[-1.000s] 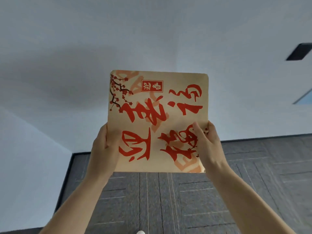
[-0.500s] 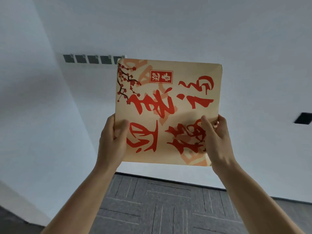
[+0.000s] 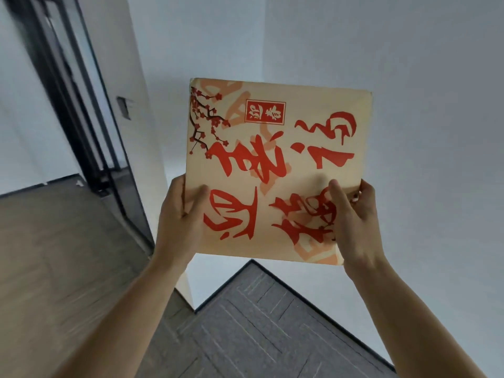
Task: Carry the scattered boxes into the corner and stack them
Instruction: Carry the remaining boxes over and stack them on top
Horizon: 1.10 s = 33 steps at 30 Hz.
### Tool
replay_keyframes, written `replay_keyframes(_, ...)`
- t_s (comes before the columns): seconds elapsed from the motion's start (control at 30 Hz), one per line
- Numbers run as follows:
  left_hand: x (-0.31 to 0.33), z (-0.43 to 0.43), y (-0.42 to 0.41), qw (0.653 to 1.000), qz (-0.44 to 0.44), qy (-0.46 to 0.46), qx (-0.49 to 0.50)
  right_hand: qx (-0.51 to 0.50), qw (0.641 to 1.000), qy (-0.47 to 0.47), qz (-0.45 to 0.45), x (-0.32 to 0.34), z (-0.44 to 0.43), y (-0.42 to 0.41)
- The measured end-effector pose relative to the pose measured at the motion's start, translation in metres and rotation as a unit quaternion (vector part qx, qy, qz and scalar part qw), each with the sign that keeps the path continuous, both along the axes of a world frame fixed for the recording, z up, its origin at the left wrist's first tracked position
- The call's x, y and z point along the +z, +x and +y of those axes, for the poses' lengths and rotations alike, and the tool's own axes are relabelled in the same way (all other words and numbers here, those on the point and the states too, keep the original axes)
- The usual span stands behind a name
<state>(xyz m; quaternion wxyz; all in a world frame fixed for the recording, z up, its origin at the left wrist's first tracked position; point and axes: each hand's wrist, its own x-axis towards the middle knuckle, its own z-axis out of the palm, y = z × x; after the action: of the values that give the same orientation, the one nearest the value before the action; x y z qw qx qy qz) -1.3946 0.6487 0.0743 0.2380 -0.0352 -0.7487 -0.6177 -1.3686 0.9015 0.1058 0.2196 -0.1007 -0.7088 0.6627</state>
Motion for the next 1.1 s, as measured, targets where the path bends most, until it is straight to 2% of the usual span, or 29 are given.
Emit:
replay_keyframes(0.27,-0.014,-0.071,0.105,0.982,-0.016,0.012,0.185,0.162,0.987,-0.016,-0.001,-0.02,-0.088,0.015)
replay_keyframes(0.43,-0.006,-0.144,0.175,0.95,0.002,0.015,0.313,0.274,0.962,-0.007,0.013,-0.028,-0.185,0.031)
replay_keyframes(0.63,-0.003,-0.252,0.239,0.906,0.013,0.056,0.419,0.387,0.921,-0.001,0.036,-0.021,-0.322,0.054)
replay_keyframes(0.77,-0.008,-0.331,0.264,0.886,0.024,0.075,0.456,0.424,0.904,0.006,0.053,-0.025,-0.418,0.064)
replay_keyframes(1.1,-0.012,-0.543,0.264,0.88,0.002,0.08,0.468,0.431,0.902,0.015,0.029,-0.023,-0.632,0.056)
